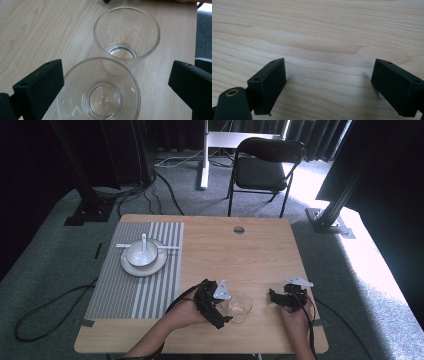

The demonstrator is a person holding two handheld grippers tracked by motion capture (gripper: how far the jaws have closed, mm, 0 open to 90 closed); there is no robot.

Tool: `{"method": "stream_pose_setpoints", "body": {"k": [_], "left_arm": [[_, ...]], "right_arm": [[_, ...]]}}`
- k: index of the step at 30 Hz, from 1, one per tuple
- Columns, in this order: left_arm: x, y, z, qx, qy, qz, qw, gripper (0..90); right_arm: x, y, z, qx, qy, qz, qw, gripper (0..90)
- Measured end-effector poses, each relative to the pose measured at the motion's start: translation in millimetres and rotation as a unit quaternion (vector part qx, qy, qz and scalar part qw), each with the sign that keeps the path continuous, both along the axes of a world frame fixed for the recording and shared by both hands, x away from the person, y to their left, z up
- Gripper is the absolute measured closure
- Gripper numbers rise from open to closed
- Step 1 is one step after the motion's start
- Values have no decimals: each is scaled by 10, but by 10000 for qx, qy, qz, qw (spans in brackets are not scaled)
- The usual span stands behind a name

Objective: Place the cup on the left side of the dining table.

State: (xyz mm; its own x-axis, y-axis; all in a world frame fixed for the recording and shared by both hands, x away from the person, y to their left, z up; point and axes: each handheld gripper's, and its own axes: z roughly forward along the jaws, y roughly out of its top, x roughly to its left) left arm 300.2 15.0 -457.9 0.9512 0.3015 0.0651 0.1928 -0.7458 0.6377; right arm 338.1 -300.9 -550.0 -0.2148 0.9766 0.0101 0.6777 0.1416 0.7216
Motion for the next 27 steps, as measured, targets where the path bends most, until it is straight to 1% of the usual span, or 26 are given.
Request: {"method": "stream_pose_setpoints", "body": {"k": [1,3,4,5,7,8,9,13,14,17,18,19,20,24,27], "left_arm": [[2,-14,2,6,-27,-4,10000,7],[6,-53,3,11,-4,-32,10000,13],[11,-65,6,44,-27,-46,10000,13],[17,-84,4,36,7,-74,10000,13],[25,-122,5,90,-28,-71,9999,13],[31,-143,9,94,-6,-94,9999,13],[36,-162,11,100,-26,-93,9999,13],[51,-235,9,134,21,-153,9998,13],[50,-250,9,156,-8,-160,9998,13],[43,-294,17,131,-28,-193,9997,14],[47,-306,20,108,10,-192,9998,14],[48,-323,14,120,3,-216,9997,16],[47,-337,9,148,-8,-221,9996,37],[39,-412,-19,265,-31,-272,9993,37],[23,-464,-31,355,-96,-303,9989,46]], "right_arm": [[0,0,0,0,0,0,10000,120],[0,0,0,1,0,-1,10000,120],[0,0,0,0,0,-1,10000,120],[0,0,0,0,0,0,10000,120],[0,0,0,0,0,-1,10000,120],[0,0,0,0,0,0,10000,120],[0,0,0,0,0,-1,10000,120],[0,0,0,1,0,0,10000,120],[0,0,0,0,0,0,10000,120],[0,0,0,1,1,-1,10000,120],[0,0,0,1,1,-1,10000,120],[0,0,0,-1,0,-1,10000,120],[0,0,0,-2,0,0,10000,120],[0,0,0,0,0,-1,10000,120],[0,0,0,-1,0,0,10000,120]]}}
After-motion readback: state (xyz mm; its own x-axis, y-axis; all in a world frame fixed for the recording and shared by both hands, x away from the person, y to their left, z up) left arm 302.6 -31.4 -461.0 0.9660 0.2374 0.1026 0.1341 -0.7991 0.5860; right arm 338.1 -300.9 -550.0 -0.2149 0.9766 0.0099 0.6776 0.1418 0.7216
